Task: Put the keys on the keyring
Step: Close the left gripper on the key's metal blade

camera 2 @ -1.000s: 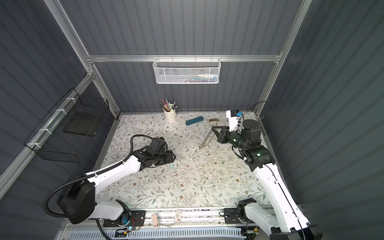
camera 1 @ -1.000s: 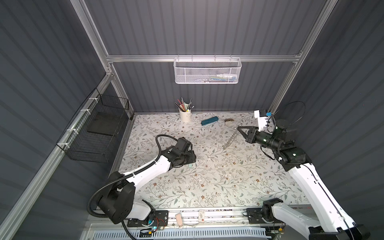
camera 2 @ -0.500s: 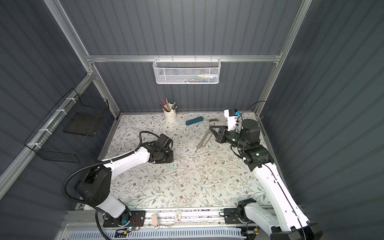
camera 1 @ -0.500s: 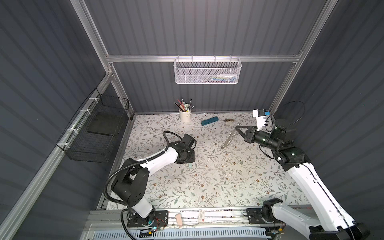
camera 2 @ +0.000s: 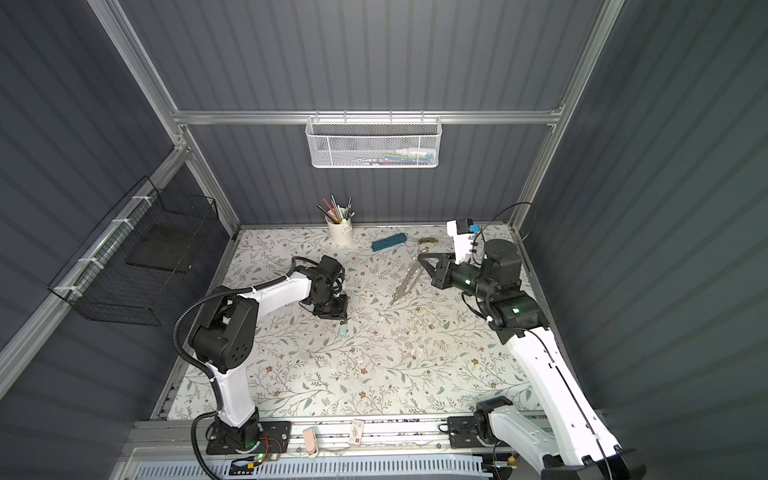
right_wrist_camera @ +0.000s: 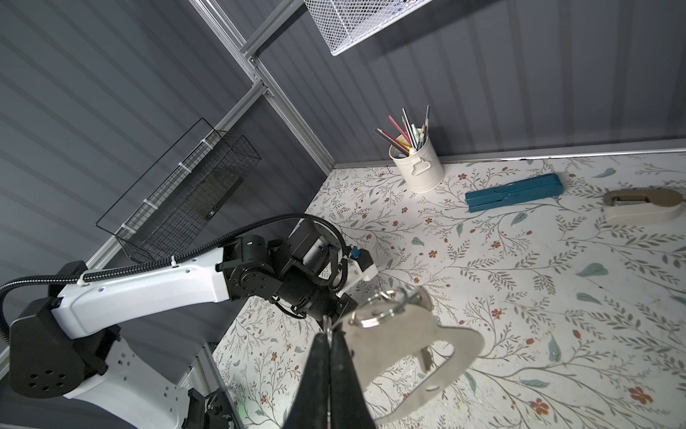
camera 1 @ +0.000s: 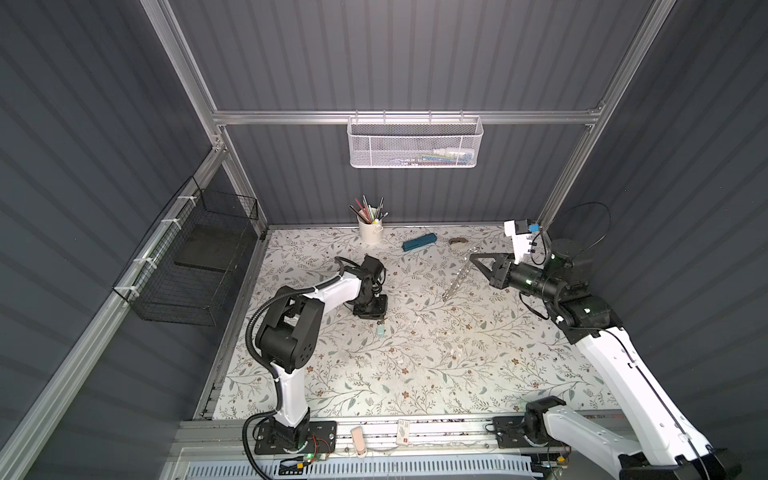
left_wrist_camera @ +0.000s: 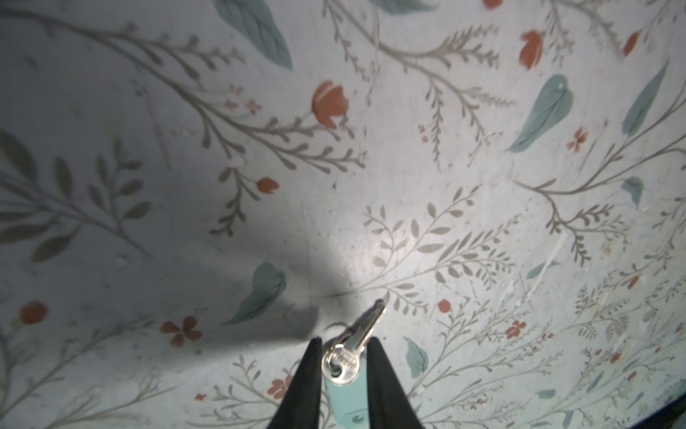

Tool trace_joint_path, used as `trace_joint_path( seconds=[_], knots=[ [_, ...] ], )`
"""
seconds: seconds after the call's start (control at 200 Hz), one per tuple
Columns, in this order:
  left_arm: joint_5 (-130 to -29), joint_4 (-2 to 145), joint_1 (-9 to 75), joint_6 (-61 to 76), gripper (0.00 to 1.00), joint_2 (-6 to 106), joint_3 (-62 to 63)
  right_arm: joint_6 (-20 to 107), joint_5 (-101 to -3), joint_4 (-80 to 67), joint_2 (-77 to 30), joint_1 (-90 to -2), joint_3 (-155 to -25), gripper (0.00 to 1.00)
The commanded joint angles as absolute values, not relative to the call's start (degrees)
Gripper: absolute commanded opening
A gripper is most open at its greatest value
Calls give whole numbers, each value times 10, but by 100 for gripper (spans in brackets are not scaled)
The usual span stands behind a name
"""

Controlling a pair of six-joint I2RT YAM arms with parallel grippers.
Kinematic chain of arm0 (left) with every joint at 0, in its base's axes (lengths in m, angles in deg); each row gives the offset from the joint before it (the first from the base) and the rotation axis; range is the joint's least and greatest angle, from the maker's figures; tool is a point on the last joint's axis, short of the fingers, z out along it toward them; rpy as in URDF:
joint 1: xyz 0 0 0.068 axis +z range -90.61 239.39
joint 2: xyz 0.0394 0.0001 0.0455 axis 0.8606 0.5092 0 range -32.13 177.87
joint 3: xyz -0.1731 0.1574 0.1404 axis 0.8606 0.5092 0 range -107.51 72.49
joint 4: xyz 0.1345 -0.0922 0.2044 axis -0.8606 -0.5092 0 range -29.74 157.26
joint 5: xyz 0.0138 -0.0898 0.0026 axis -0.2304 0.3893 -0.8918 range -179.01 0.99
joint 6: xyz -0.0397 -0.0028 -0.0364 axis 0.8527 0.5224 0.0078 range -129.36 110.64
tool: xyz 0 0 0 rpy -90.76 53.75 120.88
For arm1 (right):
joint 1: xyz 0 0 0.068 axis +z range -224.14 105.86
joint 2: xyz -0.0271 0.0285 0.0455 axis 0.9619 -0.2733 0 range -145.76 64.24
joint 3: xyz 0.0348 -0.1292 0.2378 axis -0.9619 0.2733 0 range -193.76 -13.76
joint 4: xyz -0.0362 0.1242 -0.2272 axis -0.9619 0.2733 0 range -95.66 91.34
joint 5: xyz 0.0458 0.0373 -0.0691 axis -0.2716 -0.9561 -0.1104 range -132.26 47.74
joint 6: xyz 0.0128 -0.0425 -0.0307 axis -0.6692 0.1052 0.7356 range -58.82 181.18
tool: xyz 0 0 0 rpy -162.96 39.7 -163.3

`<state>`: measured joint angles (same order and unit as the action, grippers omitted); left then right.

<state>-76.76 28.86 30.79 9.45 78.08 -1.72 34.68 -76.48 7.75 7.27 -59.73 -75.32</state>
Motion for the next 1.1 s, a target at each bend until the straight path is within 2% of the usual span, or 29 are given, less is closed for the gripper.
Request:
trace_joint_path(
  seconds=[0.0,0.615,0.815,1.096],
  knots=[
    [-726,256,322,61,23,791,-41,356,-778,73,82,-594,-747,5],
    [-649,207,335,-3,23,827,-72,359,-783,78,72,-594,-753,4],
    [-657,200,335,-7,22,832,-76,356,-781,77,73,-594,-753,4],
    [-724,199,337,-3,22,804,-107,353,-780,77,76,-594,-750,4]
  ],
)
